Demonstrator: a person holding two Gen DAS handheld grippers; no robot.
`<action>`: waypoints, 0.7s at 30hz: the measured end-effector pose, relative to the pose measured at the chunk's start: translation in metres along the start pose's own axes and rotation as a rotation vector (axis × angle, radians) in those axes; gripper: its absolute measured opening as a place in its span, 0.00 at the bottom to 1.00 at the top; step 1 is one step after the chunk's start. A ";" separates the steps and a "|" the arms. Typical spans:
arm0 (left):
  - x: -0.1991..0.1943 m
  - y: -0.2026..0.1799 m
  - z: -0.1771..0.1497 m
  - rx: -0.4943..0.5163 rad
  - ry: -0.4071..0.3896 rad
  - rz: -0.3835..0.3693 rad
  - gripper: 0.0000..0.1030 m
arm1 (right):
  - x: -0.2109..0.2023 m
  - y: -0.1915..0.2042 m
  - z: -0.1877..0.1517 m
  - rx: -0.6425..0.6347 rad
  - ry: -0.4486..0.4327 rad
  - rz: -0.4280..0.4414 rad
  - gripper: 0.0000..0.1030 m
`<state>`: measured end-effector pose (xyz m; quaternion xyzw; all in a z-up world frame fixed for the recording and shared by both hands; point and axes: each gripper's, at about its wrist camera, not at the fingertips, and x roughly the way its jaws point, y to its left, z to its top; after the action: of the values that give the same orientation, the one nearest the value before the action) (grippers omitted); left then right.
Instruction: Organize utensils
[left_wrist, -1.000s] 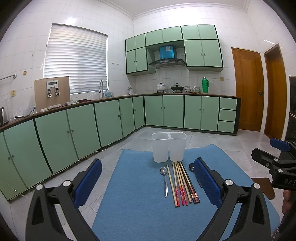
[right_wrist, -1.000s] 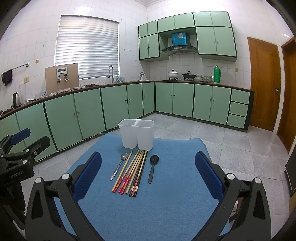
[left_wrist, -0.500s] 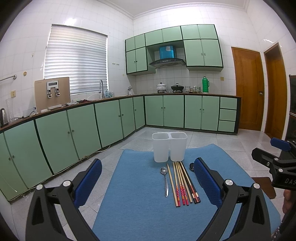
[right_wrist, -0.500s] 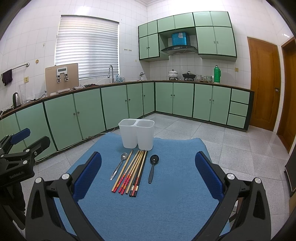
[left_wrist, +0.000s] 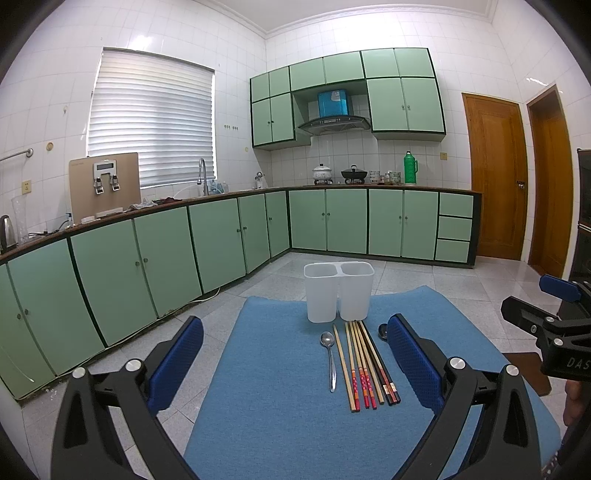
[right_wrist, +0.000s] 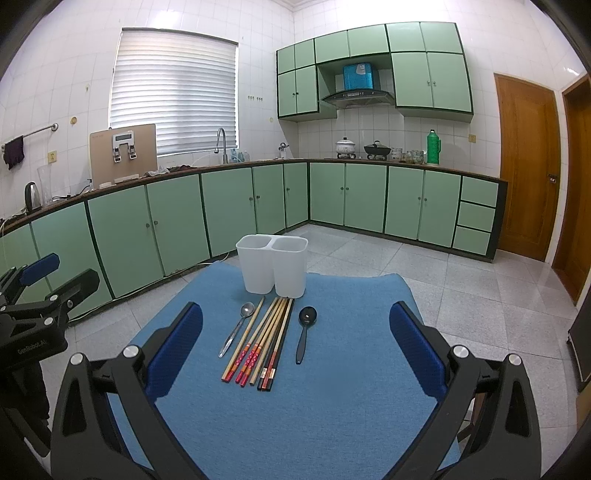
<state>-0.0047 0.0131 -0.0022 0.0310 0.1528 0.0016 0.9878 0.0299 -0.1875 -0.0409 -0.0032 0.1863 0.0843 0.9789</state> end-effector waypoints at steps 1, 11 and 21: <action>0.000 -0.001 0.000 0.000 -0.001 0.001 0.94 | 0.000 0.000 0.000 0.000 0.000 0.000 0.95; 0.001 0.001 -0.003 0.000 0.001 0.001 0.94 | 0.002 0.000 -0.002 0.001 0.003 -0.001 0.95; 0.005 -0.001 -0.008 0.000 0.012 0.003 0.94 | 0.007 -0.004 -0.008 0.004 0.012 -0.002 0.95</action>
<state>-0.0024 0.0129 -0.0109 0.0310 0.1589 0.0032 0.9868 0.0345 -0.1903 -0.0510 -0.0018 0.1921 0.0831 0.9778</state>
